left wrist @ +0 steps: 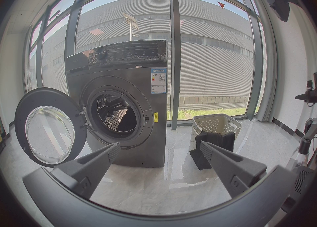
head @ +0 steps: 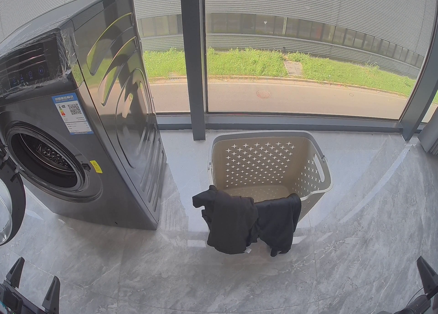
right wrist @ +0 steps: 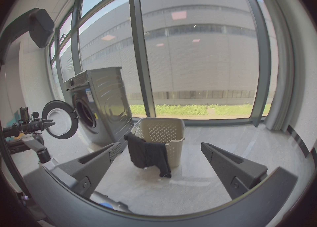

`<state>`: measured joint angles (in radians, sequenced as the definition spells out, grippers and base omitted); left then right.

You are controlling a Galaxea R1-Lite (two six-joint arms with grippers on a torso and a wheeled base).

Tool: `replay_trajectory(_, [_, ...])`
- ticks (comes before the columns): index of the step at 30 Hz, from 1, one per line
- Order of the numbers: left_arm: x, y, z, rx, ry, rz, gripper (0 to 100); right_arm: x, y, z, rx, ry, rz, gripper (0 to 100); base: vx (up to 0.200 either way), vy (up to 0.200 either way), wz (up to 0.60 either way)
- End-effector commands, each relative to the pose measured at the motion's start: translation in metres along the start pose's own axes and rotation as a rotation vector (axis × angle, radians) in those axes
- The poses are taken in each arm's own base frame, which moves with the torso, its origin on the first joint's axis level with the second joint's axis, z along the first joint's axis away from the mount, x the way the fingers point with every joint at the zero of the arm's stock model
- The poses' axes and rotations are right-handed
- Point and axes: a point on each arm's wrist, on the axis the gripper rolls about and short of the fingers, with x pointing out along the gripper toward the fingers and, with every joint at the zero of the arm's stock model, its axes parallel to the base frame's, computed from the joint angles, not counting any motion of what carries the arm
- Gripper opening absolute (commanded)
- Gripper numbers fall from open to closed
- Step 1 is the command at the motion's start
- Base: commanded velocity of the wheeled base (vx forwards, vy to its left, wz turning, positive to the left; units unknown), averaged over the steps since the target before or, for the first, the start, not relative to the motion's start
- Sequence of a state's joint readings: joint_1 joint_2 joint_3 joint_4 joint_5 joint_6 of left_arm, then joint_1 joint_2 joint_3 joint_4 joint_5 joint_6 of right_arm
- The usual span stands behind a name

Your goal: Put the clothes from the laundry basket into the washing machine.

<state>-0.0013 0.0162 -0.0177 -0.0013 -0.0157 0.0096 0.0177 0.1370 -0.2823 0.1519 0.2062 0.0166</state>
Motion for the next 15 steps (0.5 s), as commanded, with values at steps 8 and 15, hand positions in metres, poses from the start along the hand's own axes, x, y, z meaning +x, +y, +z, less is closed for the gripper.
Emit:
replay_trajectory(8, [0.0,0.0,-0.004,-0.013,-0.003,0.0,100,0.137,-0.011,-0.009,0.081,0.548,0.315,100,0.0,0.0,0.0])
replay_trajectory(15, [0.0,0.0,-0.004,-0.011,-0.003,-0.001,100,0.189,-0.003,-0.032,0.233,0.683,0.333,100,0.171,0.0,0.0])
